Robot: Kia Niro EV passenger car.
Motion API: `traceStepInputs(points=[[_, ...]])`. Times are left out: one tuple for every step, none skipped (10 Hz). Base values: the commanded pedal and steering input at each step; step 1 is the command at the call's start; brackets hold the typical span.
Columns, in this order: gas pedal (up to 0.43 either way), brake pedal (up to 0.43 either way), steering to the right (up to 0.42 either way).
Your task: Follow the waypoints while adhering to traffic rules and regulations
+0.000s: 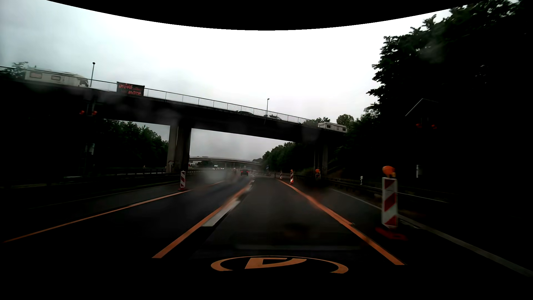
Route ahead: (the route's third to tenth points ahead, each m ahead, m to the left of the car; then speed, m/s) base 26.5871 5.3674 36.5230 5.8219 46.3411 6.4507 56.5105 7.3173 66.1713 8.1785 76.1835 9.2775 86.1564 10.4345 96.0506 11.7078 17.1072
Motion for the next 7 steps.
traceStepInputs(points=[[0.079, 0.000, -0.009], [0.067, 0.000, -0.009], [0.059, 0.000, -0.009], [0.059, 0.000, -0.009], [0.047, 0.000, -0.009], [0.039, 0.000, -0.009], [0.039, 0.000, -0.009]])
